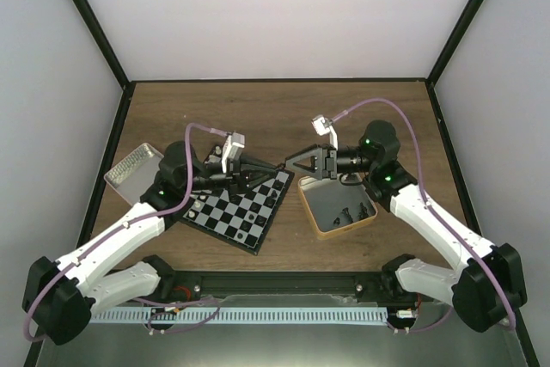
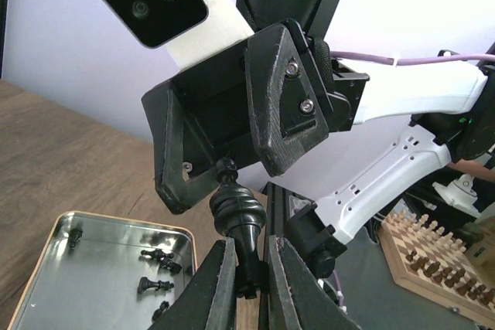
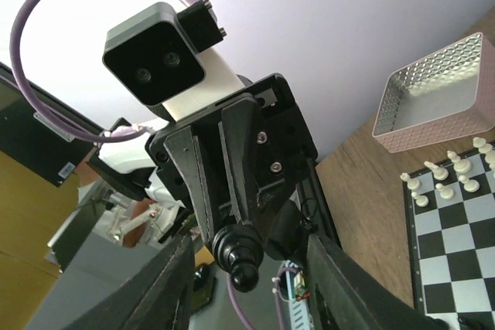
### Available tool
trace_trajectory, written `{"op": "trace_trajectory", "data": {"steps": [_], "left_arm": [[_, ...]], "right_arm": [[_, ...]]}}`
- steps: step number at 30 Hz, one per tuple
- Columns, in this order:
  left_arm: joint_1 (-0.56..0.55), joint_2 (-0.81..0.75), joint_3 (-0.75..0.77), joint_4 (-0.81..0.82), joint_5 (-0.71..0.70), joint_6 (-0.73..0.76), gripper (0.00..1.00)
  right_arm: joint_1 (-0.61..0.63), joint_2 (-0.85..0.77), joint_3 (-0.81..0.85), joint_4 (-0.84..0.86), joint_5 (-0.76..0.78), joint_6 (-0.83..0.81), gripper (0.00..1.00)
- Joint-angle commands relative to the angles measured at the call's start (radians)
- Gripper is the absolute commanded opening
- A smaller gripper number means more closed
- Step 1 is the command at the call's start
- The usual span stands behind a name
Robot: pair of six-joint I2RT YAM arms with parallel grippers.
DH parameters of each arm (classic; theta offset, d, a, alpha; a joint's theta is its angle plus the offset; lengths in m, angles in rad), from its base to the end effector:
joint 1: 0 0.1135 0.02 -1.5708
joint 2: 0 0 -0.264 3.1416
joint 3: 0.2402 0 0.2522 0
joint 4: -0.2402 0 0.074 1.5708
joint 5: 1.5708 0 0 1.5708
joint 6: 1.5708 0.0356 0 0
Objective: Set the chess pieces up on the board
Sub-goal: Pick up the chess piece from the storage box, then place the chess piece on the chessboard.
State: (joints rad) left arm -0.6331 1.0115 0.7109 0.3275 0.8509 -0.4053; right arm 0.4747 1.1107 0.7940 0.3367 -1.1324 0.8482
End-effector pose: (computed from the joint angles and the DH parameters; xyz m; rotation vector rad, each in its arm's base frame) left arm 0.1689 -0.1571 0.3247 0.9159 1.4953 -1.4357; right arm 0.2017 0.1399 0.3326 -0.7281 1.7788 1.8195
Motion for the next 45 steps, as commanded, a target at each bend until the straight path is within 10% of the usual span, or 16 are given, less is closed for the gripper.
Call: {"op": "trace_trajectory", "data": {"steps": [1,17,33,45], "left_arm": [[0.007,0.008,0.026,0.016,0.033,0.032,0.04],[0.017,0.021,0.035,-0.024,-0.031,0.059,0.04],[0.026,-0.087,0.118,-0.510,-1.119,0.201,0.04],[0.026,-0.296,0.018,-0.383,-1.309,0.197,0.05]], "right_arm": [[0.001,-0.003,0.052,0.010,-0.038,-0.001,0.38],[0.001,0.026,0.056,-0.032,0.010,-0.001,0.01],[0.167,0.379,0.381,-0.758,0.900,-0.430,0.01],[0.436,0.762,0.723,-1.028,1.201,-0.487,0.01]]}}
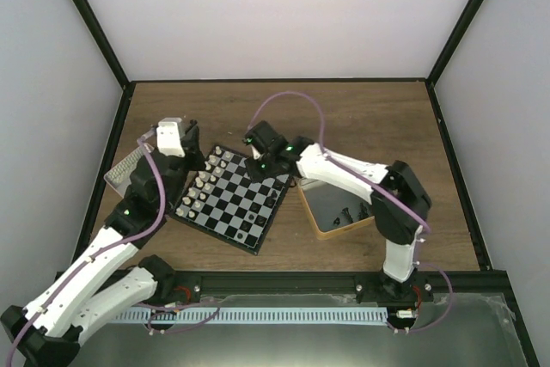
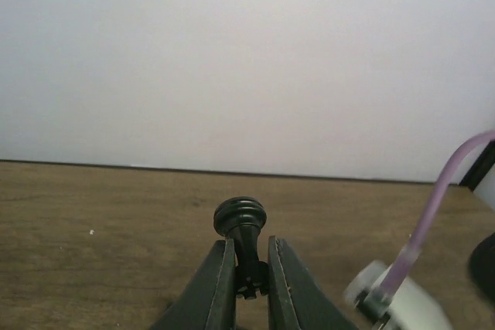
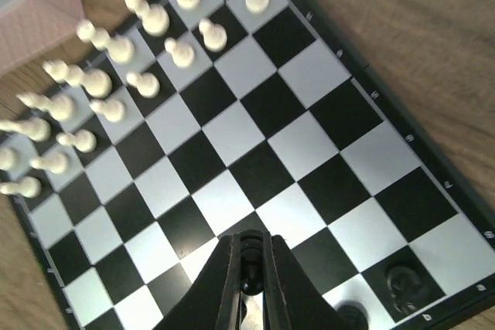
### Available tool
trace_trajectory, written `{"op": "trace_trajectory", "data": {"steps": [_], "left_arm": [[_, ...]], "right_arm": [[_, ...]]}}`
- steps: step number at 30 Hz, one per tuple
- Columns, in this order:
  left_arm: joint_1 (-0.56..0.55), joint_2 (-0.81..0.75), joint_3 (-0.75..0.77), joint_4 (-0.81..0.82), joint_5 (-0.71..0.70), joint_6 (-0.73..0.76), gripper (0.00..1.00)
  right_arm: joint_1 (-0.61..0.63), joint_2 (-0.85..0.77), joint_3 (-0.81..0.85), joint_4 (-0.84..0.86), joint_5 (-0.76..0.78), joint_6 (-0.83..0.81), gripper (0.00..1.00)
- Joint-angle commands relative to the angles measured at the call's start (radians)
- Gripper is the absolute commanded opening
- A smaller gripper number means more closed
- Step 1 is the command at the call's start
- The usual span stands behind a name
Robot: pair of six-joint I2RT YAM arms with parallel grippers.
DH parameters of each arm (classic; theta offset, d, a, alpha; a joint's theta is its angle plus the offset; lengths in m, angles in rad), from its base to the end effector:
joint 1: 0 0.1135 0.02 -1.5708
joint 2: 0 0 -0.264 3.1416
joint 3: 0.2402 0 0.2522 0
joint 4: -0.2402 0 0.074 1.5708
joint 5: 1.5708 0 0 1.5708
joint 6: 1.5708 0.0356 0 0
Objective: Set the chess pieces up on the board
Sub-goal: Place the chess piece on the chessboard.
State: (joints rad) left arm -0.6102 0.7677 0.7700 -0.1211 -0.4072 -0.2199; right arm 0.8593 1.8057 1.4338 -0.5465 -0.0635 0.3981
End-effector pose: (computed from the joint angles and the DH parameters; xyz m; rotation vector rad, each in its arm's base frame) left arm 0.1563 -0.0921 0.3448 0.0234 1.6874 -0.2806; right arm 0.2581 0.3029 0.2501 -0.6189 2.5145 0.5816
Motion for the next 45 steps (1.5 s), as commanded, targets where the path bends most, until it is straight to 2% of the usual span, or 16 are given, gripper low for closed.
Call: {"op": "trace_trajectory", "data": {"steps": [1,11,35,39,45], "left_arm": [[0.003,-0.059,-0.048,0.069,-0.043,0.013,0.05],[0.003,-0.055,-0.053,0.064,-0.013,0.008,0.05],[0.003,-0.037,-0.054,0.070,-0.005,0.008,0.05],[0.003,-0.034,-0.051,0.066,-0.008,0.005,0.05],[0.003,-0.023,-0.038,0.054,-0.003,0.002,0.04]], "right_arm": [[0.064,0.086,0.097,-0.162,0.139,-0.039,0.01],[0.112,0.192,0.132,-0.257,0.154,-0.041,0.01],[0.113,0.231,0.125,-0.247,0.127,-0.055,0.05],[0.113,0.226,0.141,-0.254,0.126,-0.051,0.16],[0.112,0.186,0.152,-0.255,0.112,-0.042,0.24]]}}
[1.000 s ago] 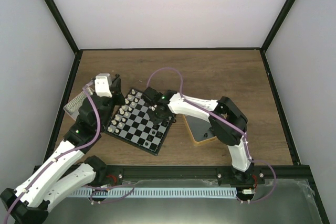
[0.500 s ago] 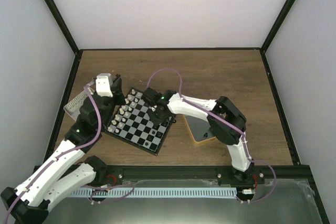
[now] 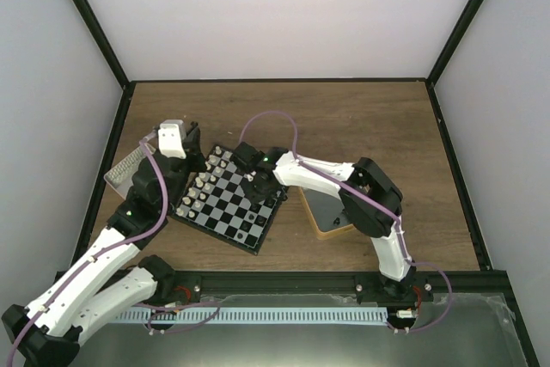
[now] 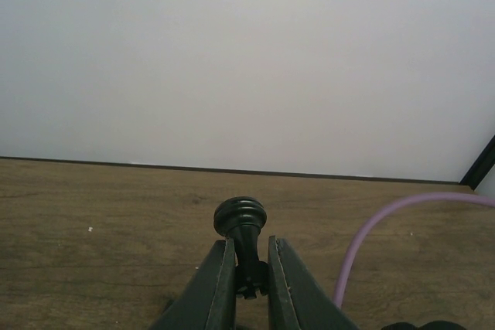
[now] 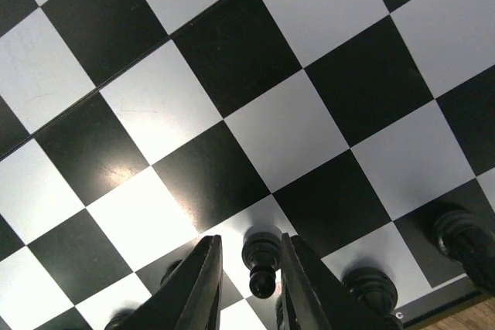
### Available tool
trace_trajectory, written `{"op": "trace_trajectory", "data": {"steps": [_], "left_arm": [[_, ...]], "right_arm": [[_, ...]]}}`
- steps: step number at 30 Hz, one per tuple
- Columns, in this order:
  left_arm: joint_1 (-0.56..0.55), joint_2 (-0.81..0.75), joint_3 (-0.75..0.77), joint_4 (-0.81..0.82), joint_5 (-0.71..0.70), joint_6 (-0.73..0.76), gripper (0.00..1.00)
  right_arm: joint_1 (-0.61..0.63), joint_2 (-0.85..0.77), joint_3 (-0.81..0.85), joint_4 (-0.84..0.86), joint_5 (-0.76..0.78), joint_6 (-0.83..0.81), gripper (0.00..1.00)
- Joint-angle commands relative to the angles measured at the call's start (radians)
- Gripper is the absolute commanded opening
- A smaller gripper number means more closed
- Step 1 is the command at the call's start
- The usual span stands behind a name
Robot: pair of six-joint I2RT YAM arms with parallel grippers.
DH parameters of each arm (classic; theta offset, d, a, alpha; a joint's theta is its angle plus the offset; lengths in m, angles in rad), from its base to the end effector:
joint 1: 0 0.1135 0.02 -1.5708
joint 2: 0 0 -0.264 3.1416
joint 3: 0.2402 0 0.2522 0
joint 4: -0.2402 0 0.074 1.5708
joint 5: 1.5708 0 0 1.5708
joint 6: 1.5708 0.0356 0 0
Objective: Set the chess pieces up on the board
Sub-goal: Place the chess piece on the chessboard.
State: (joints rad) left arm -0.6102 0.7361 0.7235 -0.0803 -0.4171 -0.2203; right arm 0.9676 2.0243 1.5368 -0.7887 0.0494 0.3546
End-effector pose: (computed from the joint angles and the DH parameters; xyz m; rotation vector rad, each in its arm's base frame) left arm 0.1526 -0.0891 0.3378 0.0074 1.6634 -0.2841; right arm 0.2352 0.3383 0.1842 -0.8564 2.7412 0.2056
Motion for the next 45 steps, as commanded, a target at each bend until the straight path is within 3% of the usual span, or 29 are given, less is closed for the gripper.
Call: {"op": "trace_trajectory", "data": {"steps": [1,6,10,17,22,26,45], "left_arm": [[0.003,0.011,0.011,0.010,0.011,0.003,0.04],[0.003,0.014,0.027,-0.014,0.031,-0.010,0.04],[0.003,0.027,0.093,-0.150,0.062,-0.082,0.04],[0.003,0.168,0.223,-0.475,0.413,-0.145,0.05],[0.002,0.299,0.295,-0.747,0.536,-0.142,0.04],[-0.010,0.398,0.309,-0.857,0.650,-0.130,0.04],[-0.225,0.798,0.425,-1.072,0.697,-0.116,0.04]], "right_arm": [[0.004,-0.040,0.051,-0.015,0.004,0.006,0.24],[0.004,-0.090,0.038,0.010,0.045,0.045,0.27],[-0.010,-0.159,-0.015,0.065,0.144,0.130,0.28],[-0.100,-0.322,-0.167,0.193,0.226,0.304,0.29],[-0.184,-0.471,-0.330,0.275,0.261,0.397,0.31],[-0.240,-0.573,-0.451,0.339,0.250,0.425,0.33],[-0.291,-0.720,-0.671,0.435,0.255,0.426,0.36]]}}
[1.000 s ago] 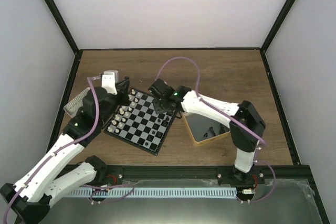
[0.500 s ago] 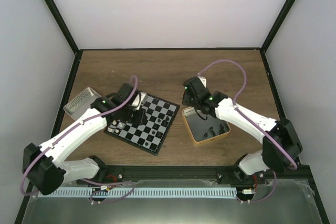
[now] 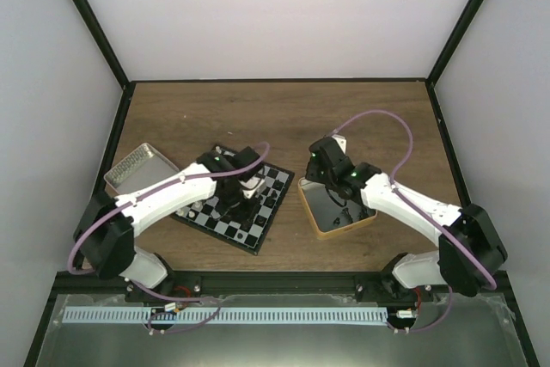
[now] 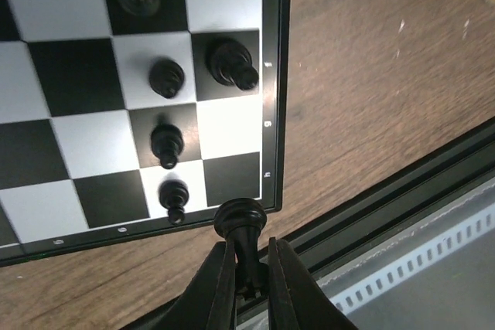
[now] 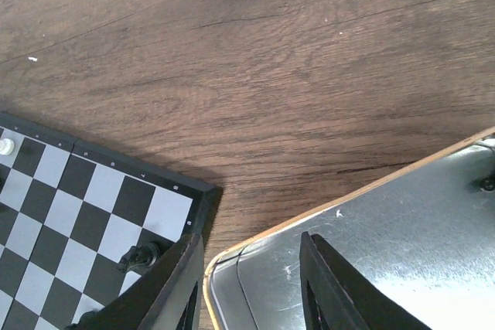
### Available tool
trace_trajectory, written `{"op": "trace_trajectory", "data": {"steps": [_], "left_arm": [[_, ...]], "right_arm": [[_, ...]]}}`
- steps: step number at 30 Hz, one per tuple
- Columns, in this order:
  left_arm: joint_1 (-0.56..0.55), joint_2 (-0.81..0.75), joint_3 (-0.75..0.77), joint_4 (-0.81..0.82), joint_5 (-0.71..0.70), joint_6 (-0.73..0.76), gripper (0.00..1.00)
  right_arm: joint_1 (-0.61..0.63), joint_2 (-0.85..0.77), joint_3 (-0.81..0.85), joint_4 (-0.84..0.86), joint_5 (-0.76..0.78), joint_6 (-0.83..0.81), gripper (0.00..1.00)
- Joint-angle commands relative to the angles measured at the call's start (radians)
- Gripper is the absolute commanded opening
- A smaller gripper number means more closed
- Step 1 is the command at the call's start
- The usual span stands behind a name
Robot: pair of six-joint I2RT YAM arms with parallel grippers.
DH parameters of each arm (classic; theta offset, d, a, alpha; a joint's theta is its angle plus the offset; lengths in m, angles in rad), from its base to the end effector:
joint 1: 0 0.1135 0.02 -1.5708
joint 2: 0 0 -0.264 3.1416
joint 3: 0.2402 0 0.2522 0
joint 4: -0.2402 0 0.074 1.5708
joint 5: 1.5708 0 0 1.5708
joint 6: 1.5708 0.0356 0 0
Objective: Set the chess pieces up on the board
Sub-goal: Place the chess piece on the chessboard.
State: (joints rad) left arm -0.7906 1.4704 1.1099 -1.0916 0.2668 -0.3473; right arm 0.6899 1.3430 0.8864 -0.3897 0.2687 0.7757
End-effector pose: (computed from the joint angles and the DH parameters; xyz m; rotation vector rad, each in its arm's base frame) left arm 0.1739 -0.1891 0.2383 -0.6978 -2.9850 0.4447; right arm 0.2208 0.1700 0.2354 0.2264 2.3988 0.3683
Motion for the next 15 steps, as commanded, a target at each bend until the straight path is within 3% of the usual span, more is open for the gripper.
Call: {"op": "trace_trajectory", "data": {"steps": [1,15], "left_arm": [[-0.058,0.084,0.042,-0.067,0.006,0.015,0.05],[-0.106,0.162,-0.030,0.018,0.016,-0.013,0.09]], "right_arm": [[-0.015,-0.044,-0.028,0.041,0.037,0.005,0.37],[-0.026,-0.059,-0.057,0.061,0.042,-0.001,0.38]]}}
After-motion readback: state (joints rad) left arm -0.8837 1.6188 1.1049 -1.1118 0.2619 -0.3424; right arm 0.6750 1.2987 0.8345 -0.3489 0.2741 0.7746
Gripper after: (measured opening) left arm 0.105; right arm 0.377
